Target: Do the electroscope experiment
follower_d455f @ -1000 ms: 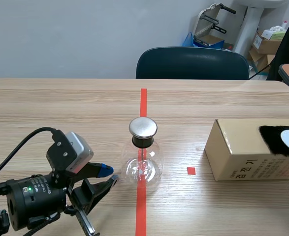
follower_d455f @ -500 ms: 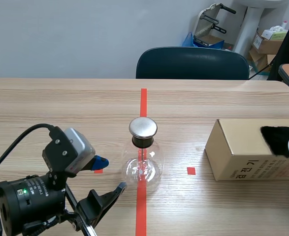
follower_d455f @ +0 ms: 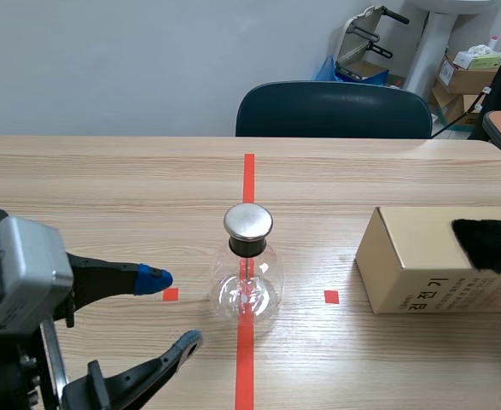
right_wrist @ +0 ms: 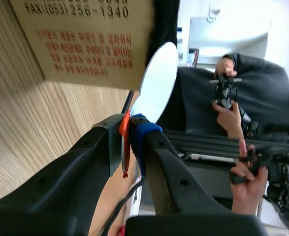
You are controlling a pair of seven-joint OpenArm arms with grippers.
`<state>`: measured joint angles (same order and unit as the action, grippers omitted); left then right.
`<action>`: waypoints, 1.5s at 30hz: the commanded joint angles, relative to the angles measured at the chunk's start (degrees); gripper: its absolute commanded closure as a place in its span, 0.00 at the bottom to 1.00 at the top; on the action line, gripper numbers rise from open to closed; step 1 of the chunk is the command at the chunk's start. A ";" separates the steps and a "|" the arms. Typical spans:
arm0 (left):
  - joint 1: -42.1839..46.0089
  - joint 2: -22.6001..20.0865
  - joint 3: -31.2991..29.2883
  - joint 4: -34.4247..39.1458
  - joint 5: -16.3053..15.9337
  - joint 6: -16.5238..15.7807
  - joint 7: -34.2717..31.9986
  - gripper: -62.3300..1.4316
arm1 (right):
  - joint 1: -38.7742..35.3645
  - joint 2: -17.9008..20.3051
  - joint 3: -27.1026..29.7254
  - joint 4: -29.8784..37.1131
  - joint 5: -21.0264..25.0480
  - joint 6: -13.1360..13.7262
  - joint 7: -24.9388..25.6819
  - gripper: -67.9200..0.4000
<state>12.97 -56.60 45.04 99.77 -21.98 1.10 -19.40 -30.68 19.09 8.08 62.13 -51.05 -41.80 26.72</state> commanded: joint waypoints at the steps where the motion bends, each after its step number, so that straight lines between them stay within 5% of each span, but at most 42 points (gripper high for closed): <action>1: 0.52 -0.72 -0.22 2.32 -0.13 0.09 -0.83 0.39 | 0.22 0.76 0.42 0.94 -1.14 -3.06 4.59 0.98; 5: 2.25 -3.67 -0.22 5.03 -0.13 0.90 -2.03 0.39 | 0.20 0.70 0.42 1.55 -3.69 -3.06 12.22 0.98; 11: 4.52 -7.50 -0.22 9.01 -0.57 1.36 -3.56 0.39 | 0.20 0.26 0.42 1.84 -4.28 -3.06 -3.32 0.98; 17: 5.44 -8.20 -0.20 9.77 -0.98 1.36 -3.13 0.39 | -0.24 0.13 0.04 4.11 -6.93 -3.06 5.11 0.98; 23: 5.40 -8.17 -0.22 9.77 -0.96 1.36 -3.13 0.39 | -1.88 -0.35 0.24 6.49 -7.06 -3.06 -8.55 0.98; 29: 5.40 -8.17 -0.22 9.77 -0.96 1.31 -3.13 0.39 | -1.86 -0.55 0.00 6.56 -9.20 -3.06 2.58 0.98; 34: 5.40 -8.15 -0.22 9.77 -0.96 1.29 -3.15 0.39 | -1.88 -0.90 0.00 6.62 -9.20 -3.06 -10.27 0.98; 40: 5.40 -8.15 -0.22 9.77 -0.96 1.29 -3.15 0.39 | -1.86 -1.18 -0.28 6.73 -10.32 -3.06 2.19 0.98; 45: 5.40 -8.15 -0.22 9.77 -0.96 1.29 -3.15 0.39 | -2.21 -1.62 -0.37 6.73 -10.27 -3.06 -11.56 0.98</action>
<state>18.26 -65.06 45.01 108.75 -22.61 2.55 -21.52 -32.58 16.67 7.27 68.25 -61.65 -41.74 15.51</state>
